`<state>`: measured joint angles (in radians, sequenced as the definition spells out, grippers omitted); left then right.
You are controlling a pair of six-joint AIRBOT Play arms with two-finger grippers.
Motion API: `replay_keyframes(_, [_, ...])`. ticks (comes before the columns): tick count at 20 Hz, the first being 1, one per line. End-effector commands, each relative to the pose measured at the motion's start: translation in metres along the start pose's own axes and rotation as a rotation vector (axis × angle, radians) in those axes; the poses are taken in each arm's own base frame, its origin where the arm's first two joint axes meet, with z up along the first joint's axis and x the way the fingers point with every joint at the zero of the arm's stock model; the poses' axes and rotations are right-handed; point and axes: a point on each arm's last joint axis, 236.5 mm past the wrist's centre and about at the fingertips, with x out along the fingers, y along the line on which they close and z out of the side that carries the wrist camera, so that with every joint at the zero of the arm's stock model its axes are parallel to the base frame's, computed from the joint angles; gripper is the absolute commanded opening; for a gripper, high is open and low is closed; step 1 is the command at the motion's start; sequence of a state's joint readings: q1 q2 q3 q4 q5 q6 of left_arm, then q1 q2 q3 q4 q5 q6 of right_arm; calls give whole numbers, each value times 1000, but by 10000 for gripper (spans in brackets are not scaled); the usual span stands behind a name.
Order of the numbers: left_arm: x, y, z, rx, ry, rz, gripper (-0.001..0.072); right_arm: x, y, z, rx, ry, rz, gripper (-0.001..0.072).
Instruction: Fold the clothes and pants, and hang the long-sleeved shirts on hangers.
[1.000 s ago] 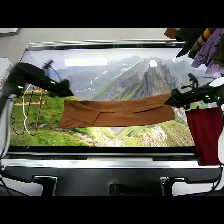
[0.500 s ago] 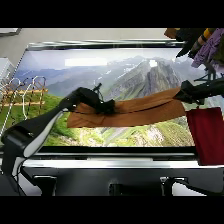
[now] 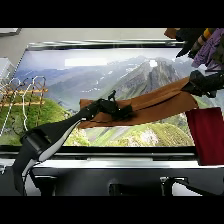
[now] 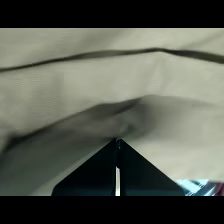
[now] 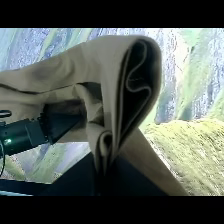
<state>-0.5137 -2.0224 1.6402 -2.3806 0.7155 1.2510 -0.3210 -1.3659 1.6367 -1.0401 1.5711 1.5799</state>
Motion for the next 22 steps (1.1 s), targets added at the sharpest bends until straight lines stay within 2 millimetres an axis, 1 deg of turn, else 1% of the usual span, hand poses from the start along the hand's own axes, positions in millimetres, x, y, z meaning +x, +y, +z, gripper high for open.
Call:
replay_keyframes(1, [20, -28, -3, -16, -10, -48, 13, -3, 2, -4, -1, 15, -1, 32])
replay_keyframes(2, [26, -36, -6, -14, -4, -59, 13, -3, 2, -4, -2, 17, -1, 32])
replay_keyframes(3, [32, -39, -10, -14, 8, -61, 13, -3, 2, -4, -2, 17, -1, 32])
replay_keyframes(5, [43, -38, -18, -44, 28, -55, 13, -3, 2, -4, -3, 15, -1, 32])
replay_keyframes(7, [49, -34, -23, -76, 38, -47, 13, -3, 2, -4, -5, 18, -1, 32])
replay_keyframes(9, [48, -34, -25, -57, 50, -44, 13, -4, 2, -4, -6, 14, -1, 32])
replay_keyframes(11, [33, -34, -24, 3, 97, -34, 13, -3, 2, -2, -14, 7, -1, 32])
replay_keyframes(12, [18, -30, -22, 31, 132, -19, 12, -3, 2, 1, -21, -4, -1, 31])
replay_keyframes(13, [0, -21, -18, 56, 163, 9, 12, -3, 2, 3, -24, -17, 0, 31])
replay_keyframes(14, [-21, -13, -10, 83, 180, 40, 12, -4, 3, 5, -25, -25, 3, 31])
replay_keyframes(15, [-45, -6, 0, 114, 183, 70, 12, -4, 8, 6, -34, -28, 24, 31])
replay_keyframes(17, [-106, 5, 30, 157, 144, 124, 12, -3, 29, 6, -50, -29, 99, 31])
replay_keyframes(19, [-169, 10, 58, 182, 67, 167, 13, 5, 50, 0, -89, -13, 125, 31])
replay_keyframes(21, [-238, 14, 78, 214, -26, 210, 13, 20, 85, -6, -140, -7, 152, 31])
replay_keyframes(22, [-269, 15, 83, 221, -68, 230, 13, 31, 104, -10, -155, -4, 162, 31])
